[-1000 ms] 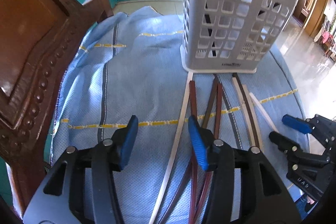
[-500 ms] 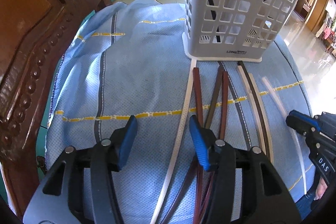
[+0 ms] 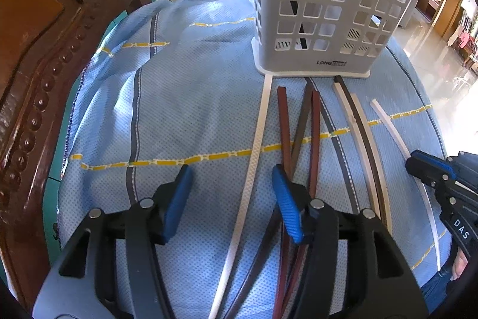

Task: Organize utensils
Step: 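Grasp a white chopstick with the left tool while the right tool grasps another white chopstick, then lift the white chopsticks and insert them into the white holder with both tools, then open both tools to release the white chopsticks and move back toward the pile, then grasp a red chopstick with the left tool while the right tool grasps a light wooden chopstick, then lift both held chopsticks and lower them into the white holder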

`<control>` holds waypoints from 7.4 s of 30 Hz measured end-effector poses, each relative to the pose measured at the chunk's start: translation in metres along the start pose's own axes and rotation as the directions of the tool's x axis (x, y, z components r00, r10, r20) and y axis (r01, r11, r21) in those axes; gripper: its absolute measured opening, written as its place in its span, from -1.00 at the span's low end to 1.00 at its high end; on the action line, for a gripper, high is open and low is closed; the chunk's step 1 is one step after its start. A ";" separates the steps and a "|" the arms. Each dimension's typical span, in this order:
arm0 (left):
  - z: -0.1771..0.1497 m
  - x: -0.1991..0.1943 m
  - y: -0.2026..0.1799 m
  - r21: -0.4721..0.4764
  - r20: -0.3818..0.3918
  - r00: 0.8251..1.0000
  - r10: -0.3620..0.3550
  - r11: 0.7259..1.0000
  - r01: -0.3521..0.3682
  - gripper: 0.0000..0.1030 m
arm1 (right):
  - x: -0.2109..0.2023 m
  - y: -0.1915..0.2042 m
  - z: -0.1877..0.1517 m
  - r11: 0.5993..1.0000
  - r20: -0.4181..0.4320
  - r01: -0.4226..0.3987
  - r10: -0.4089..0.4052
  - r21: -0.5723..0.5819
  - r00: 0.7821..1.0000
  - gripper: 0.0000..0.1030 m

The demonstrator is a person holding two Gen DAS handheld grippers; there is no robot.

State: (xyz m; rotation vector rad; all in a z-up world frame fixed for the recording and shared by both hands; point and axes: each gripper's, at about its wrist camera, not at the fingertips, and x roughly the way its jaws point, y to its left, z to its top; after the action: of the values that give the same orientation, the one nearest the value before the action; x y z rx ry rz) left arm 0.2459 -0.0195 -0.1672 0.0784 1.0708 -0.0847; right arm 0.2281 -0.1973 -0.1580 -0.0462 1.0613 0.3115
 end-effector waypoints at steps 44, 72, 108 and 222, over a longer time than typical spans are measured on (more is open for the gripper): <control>0.051 0.013 -0.012 -0.002 0.106 0.994 -0.013 1.000 0.014 -0.86 | -0.022 0.010 0.020 1.000 0.172 -0.015 0.017 -0.012 0.985 -0.88; 0.115 -0.260 0.060 -0.081 0.708 0.700 -0.090 0.975 0.207 -0.87 | -0.233 -0.016 0.138 0.980 0.774 -0.190 0.077 0.057 0.628 -0.87; 0.095 -0.153 0.023 -0.086 0.628 0.778 -0.025 0.991 0.101 -0.73 | -0.184 0.014 0.038 0.978 0.713 -0.054 0.186 -0.204 0.676 -0.52; -0.007 -0.197 0.029 0.092 0.500 0.839 -0.215 0.976 0.196 -0.87 | -0.181 -0.021 0.022 0.978 0.497 -0.210 0.184 -0.004 0.848 -0.88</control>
State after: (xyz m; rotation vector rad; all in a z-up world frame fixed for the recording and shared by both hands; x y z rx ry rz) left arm 0.1486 0.0158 0.0036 -0.0280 0.5413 -0.3048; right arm 0.1716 -0.2548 0.0067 0.1840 0.5583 0.4546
